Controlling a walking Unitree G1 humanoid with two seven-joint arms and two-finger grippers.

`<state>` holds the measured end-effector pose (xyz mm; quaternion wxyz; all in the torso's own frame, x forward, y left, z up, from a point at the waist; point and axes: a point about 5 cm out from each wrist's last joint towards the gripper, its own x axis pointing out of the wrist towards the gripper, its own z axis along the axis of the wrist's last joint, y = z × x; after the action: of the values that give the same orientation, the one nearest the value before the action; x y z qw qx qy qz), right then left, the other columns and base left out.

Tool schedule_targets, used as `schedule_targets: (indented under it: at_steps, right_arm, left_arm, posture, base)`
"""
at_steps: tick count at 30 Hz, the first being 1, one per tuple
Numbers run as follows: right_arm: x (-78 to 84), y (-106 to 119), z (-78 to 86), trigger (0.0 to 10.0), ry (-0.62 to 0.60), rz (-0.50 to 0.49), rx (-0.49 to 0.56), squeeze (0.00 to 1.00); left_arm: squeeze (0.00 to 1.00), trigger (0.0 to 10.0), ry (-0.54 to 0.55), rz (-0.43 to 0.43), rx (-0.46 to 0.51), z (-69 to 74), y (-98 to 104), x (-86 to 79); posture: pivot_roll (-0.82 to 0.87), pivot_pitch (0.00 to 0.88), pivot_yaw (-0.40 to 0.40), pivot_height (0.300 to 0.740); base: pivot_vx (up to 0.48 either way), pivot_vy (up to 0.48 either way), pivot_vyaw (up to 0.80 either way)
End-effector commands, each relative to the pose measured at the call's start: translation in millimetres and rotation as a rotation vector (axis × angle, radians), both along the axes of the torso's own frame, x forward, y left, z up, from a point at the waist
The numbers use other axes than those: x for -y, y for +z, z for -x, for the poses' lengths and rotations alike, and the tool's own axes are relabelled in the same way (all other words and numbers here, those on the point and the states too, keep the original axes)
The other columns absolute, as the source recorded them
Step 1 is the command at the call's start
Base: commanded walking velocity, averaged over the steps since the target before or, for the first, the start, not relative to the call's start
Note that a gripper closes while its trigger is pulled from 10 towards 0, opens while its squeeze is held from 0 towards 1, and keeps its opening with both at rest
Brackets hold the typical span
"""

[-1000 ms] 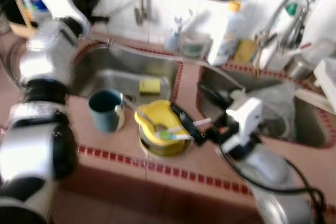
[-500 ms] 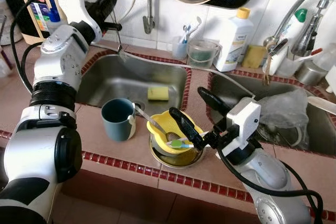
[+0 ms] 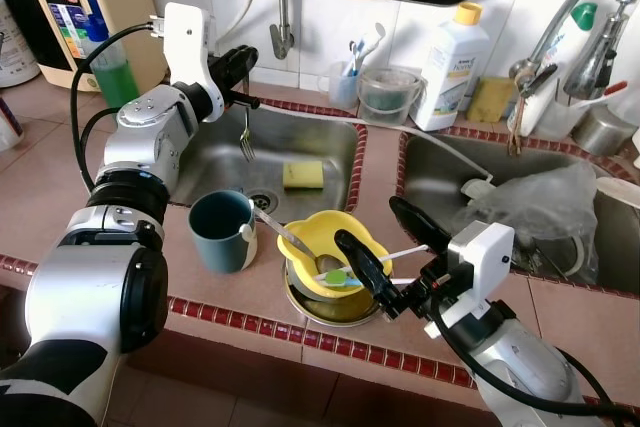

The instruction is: Kitchen organization

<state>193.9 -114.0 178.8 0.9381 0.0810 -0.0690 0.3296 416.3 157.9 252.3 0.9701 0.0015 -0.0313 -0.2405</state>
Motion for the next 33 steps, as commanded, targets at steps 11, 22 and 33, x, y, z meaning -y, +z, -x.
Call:
schedule_targets:
  at_steps: [11, 22, 33]
  right_arm:
    - [23.5, 8.7, 25.6, 10.0, -0.071, 0.037, -0.051, 0.00]
    - [24.9, 14.4, 23.9, 10.0, -0.068, 0.048, -0.027, 0.00]
    - [23.7, 15.8, 22.5, 10.0, -0.065, 0.042, -0.021, 0.00]
  left_arm:
    - [0.00, 10.0, -0.016, -0.079, -0.050, 2.1, -22.5, 0.7]
    - [1.00, 10.0, -0.013, -0.046, -0.072, 1.2, -22.6, 1.4]
    - [1.00, 10.0, -0.015, -0.050, -0.068, 1.0, -21.0, 0.4]
  posture:
    - [-0.14, 0.012, 0.054, 0.740]
    - [-0.14, 0.000, 0.055, 0.740]
    - [-0.13, 0.000, 0.053, 0.740]
  base:
    - [0.000, 0.000, 0.00]
    - [0.000, 0.000, 0.00]
    - [0.000, 0.000, 0.00]
